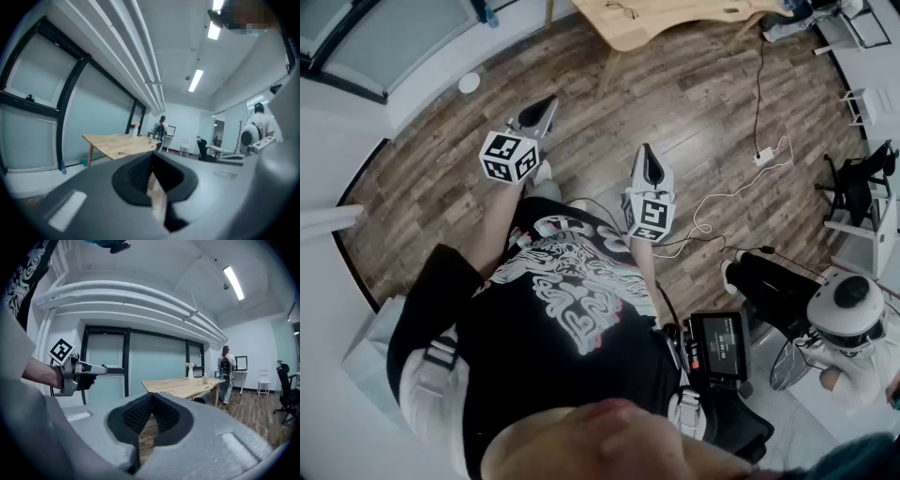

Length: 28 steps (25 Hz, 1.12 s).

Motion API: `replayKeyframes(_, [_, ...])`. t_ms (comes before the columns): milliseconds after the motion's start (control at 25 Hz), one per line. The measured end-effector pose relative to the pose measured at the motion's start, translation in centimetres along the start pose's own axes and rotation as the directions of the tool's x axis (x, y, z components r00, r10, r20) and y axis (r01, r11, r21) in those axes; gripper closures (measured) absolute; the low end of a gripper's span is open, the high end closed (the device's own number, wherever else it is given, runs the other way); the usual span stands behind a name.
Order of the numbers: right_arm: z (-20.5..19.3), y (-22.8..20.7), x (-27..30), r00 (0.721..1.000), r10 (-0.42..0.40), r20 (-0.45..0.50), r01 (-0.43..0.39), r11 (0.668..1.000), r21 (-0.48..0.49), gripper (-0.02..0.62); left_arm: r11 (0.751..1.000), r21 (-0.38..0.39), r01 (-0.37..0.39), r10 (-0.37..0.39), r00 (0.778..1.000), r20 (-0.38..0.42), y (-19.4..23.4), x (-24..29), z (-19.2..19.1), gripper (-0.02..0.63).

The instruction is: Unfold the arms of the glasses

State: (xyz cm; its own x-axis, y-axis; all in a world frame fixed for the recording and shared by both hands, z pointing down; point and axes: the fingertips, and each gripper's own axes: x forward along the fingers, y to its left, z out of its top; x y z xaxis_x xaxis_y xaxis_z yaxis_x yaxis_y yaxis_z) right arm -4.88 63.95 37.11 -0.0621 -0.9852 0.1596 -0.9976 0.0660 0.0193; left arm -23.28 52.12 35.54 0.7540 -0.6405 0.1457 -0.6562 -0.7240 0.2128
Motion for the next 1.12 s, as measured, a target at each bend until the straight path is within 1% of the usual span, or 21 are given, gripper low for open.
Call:
replayKeyframes(280, [0.1,-0.6,0.7,1.0,0.0,-0.003,0.0,1.0,0.011,0.597,0.999,0.041,-0.011,0.011,1.0,-0.011,0.4,0.6,0.1,0.617])
replayKeyframes(440, [-0.2,-1.2,1.5,1.0,0.004,-0.008,-0.004,1.0,0.015,0.597,0.999,0.031,-0.022,0.022,1.0,-0.014,0.9,1.4,-0.1,0.617])
replayKeyframes(600, [-0.3,-1.9,2.9,1.0,0.004,-0.005,-0.004,1.0,0.019,0.597,0.998,0.058,-0.02,0.022,0.999,-0.036,1.5,2.7,-0.5,0.617])
replayKeyframes(720, [-0.1,-2.5,4.2,1.0,0.004,0.013,-0.005,0.999,0.032,0.597,0.998,0.058,-0.031,0.034,0.999,-0.04,2.5,3.8,-0.7,0.617])
replayKeyframes(920, [0.1,-4.1,7.5,1.0,-0.004,0.016,0.003,0.999,0.043,0.597,0.997,0.066,-0.033,0.035,0.999,-0.038,4.4,7.0,-0.3,0.617])
replayKeyframes(1120, [-0.3,-5.5,14.1,1.0,-0.003,-0.008,0.003,1.0,0.03,0.597,0.997,0.064,-0.032,0.035,0.998,-0.047,8.6,12.7,-0.5,0.617])
